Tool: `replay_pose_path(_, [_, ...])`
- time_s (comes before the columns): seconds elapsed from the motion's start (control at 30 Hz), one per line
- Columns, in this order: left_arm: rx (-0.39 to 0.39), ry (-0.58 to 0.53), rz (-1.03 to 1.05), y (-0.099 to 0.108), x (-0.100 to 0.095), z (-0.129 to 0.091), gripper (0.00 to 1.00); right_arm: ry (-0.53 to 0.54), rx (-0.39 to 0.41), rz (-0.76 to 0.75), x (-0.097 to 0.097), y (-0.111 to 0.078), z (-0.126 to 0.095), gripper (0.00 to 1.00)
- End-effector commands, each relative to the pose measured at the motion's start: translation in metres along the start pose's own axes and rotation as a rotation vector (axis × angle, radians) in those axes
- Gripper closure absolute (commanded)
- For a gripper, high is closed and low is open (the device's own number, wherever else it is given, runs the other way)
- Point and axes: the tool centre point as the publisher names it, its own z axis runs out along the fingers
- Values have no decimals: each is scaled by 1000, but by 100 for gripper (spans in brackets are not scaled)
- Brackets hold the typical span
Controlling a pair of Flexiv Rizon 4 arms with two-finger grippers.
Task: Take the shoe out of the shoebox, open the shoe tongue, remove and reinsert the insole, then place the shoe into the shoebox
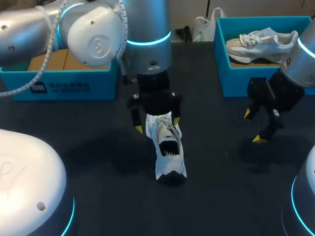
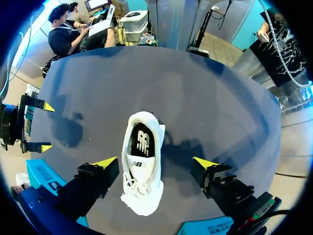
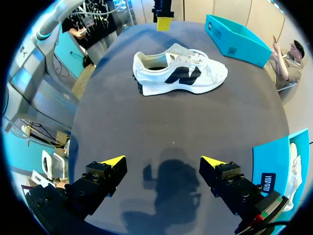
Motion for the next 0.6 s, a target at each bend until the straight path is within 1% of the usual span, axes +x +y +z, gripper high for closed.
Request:
replay_pose_path(0.03, [46, 42, -164, -7, 2, 6, 0, -1, 4, 1, 0, 1, 1, 0])
replay_pose_path(0.07, [78, 56, -374, -16, 4, 4, 0, -1, 4, 1, 0, 1, 1, 0])
replay_pose_path(0.1, [74, 76, -512, -20, 4, 2, 0, -1, 4, 1, 0, 1, 1, 0])
replay_pose_path(0.13, [-57, 14, -660, -35, 14, -3, 0, -1, 4, 1, 0, 1, 1, 0])
replay_pose_path(0.57, [-57, 14, -660, -35, 14, -3, 0, -1, 4, 1, 0, 1, 1, 0])
replay_pose_path(0.6, [-28, 4, -756, -36, 9, -1, 0, -1, 4, 1, 0, 1, 1, 0])
